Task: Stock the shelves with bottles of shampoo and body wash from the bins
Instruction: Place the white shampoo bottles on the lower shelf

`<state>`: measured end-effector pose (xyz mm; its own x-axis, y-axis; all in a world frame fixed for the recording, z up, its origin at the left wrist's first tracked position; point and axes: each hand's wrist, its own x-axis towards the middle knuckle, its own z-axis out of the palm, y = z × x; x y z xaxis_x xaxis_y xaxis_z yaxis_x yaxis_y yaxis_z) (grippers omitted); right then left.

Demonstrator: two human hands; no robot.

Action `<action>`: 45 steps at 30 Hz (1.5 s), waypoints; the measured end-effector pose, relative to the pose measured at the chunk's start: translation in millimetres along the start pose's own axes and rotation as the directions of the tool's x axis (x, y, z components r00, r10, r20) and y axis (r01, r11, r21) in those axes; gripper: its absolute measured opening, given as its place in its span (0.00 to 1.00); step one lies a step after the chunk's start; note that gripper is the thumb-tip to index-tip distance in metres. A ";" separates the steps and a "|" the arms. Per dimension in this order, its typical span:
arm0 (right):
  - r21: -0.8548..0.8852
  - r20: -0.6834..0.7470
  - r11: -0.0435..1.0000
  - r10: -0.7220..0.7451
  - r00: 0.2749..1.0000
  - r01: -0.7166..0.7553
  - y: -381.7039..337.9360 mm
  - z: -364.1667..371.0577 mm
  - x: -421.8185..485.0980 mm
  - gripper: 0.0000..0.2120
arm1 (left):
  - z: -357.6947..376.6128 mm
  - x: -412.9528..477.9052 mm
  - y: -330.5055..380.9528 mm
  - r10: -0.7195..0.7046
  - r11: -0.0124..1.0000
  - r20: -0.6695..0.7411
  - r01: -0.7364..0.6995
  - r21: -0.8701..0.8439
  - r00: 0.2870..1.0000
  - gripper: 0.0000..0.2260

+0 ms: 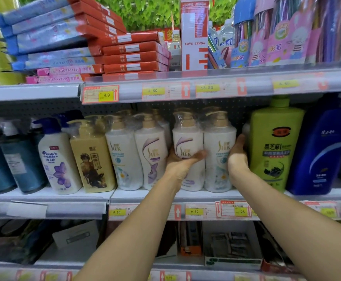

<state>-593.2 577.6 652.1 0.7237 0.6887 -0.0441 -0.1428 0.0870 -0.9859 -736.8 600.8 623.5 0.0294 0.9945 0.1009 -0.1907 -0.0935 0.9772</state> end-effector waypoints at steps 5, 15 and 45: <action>-0.056 -0.032 0.989 -0.141 0.989 0.139 23.6 -0.1 -25.1 0.31 | 3.0 -12.1 6.4 -0.041 0.999 -0.008 0.041 0.026 0.999 0.45; -0.184 0.067 0.608 -0.776 0.627 0.772 23.6 4.0 -64.6 0.27 | -16.4 -38.1 6.1 -0.051 0.960 -0.023 0.055 0.274 0.998 0.33; 0.215 0.787 0.930 -0.346 0.511 0.299 100.0 268.6 -396.0 0.13 | -492.5 -193.0 97.5 -0.121 0.952 -0.600 -0.079 -0.296 0.791 0.05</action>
<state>-1075.4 506.8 614.3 -0.1117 0.8881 0.4458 -0.0620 0.4415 -0.8951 -1244.3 423.4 607.3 -0.5427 0.8263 -0.1507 -0.4747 -0.1538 0.8666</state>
